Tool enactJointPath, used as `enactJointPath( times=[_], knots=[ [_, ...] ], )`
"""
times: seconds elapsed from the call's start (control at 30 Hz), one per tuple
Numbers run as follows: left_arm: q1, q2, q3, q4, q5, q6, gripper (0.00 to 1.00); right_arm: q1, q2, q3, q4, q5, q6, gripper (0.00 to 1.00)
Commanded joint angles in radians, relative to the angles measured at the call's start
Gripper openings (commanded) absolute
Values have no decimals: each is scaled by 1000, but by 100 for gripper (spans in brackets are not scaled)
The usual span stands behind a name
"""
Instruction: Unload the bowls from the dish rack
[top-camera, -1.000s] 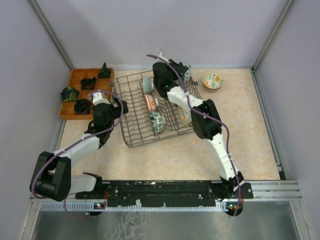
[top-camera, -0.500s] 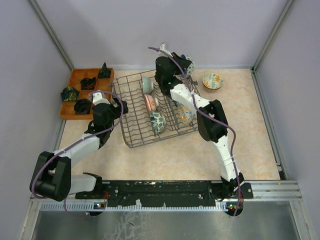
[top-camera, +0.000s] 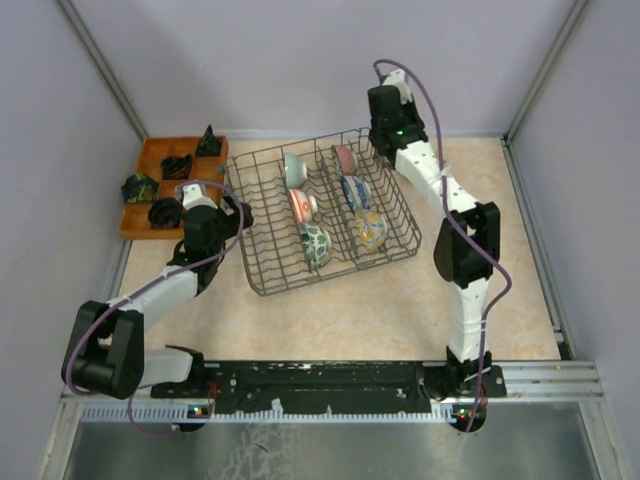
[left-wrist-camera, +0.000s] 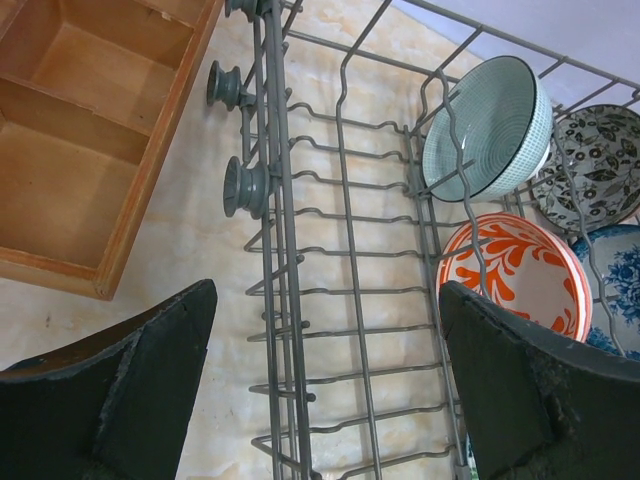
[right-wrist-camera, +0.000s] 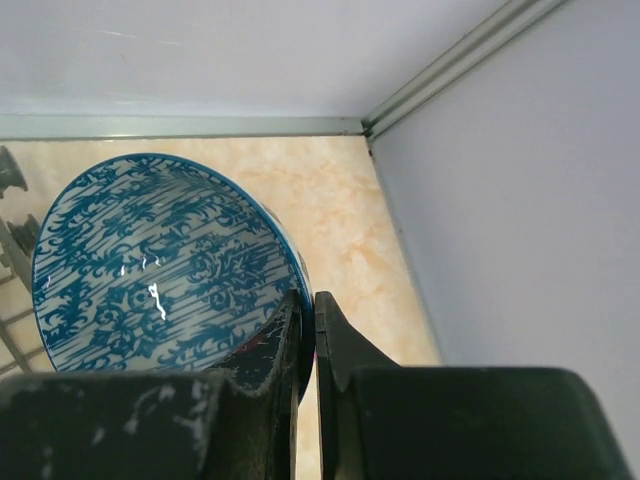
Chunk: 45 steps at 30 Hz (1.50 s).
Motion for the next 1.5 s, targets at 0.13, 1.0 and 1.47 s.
enactJointPath(
  times=[0.13,1.0,1.47],
  knots=[
    [24,15,57,-61,78,7,95,-105,-143,-17,-155,-367,291,0],
    [26,162,124,-21,187,39,73,-406,-207,-208,-35,-837,563,0],
    [26,249,190,1,221,56,60,-492,-106,-174,-39,-939,618,0]
  ],
)
